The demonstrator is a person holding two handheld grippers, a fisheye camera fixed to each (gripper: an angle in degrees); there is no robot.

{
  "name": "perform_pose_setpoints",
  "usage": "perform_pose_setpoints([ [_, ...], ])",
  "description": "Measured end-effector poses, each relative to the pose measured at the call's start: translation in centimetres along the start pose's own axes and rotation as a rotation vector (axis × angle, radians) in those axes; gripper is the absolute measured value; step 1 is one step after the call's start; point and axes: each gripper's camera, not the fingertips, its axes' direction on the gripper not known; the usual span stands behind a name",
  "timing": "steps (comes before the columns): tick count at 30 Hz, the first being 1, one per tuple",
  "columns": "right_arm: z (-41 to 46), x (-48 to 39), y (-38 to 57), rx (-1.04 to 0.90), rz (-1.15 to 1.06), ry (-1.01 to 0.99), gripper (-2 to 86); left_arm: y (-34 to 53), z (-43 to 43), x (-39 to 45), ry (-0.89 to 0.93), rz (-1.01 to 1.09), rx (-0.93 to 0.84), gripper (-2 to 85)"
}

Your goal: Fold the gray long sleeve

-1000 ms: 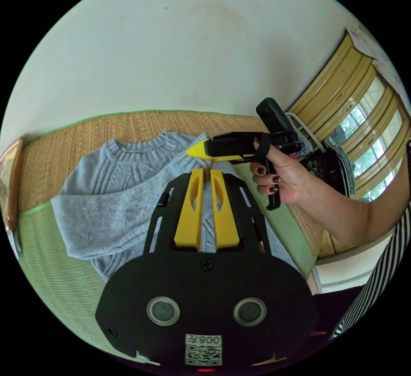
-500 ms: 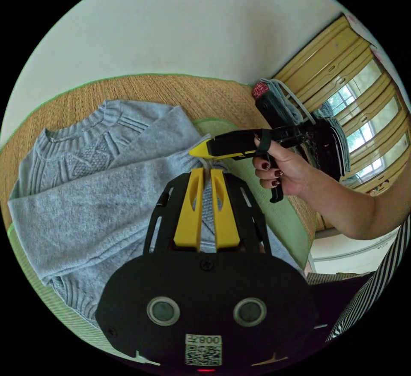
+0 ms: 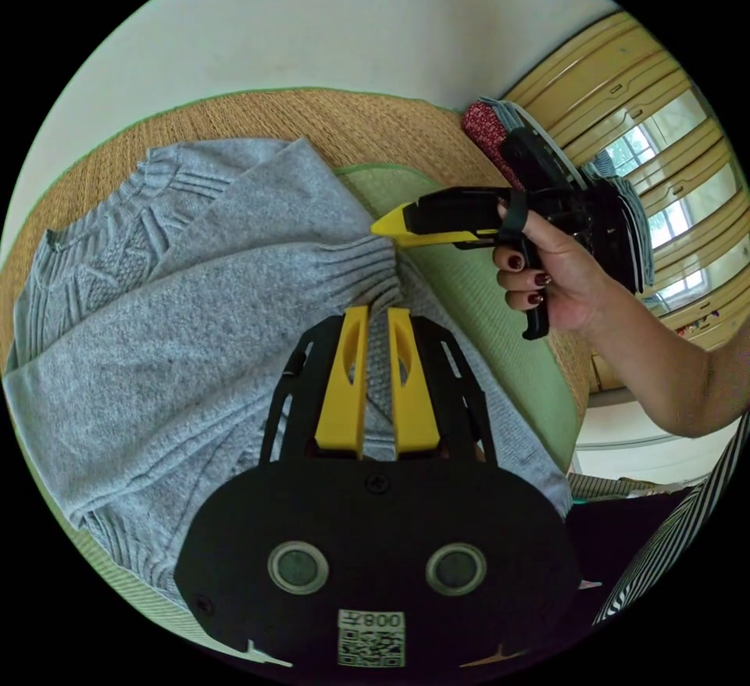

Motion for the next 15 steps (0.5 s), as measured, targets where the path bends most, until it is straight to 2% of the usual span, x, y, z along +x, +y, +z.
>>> perform_pose_setpoints([
  [5, -0.3, -2.9, 1.2, 0.088, -0.075, 0.049, 0.3, -0.7, -0.1, -0.2, 0.021, -0.014, 0.001, 4.4],
  [10, 4.8, -4.8, 1.8, -0.116, -0.153, 0.141, 0.1, -0.8, 0.3, -0.8, 0.064, -0.038, -0.034, 2.6],
  [12, 7.0, -4.9, 2.7, -0.192, -0.165, 0.273, 0.1, -0.5, 0.2, -0.9, 0.081, -0.041, -0.040, 2.1],
  [15, 7.9, -5.4, 3.7, -0.195, -0.171, 0.275, 0.1, 0.1, -1.0, -0.8, 0.097, -0.037, -0.021, 1.4],
])
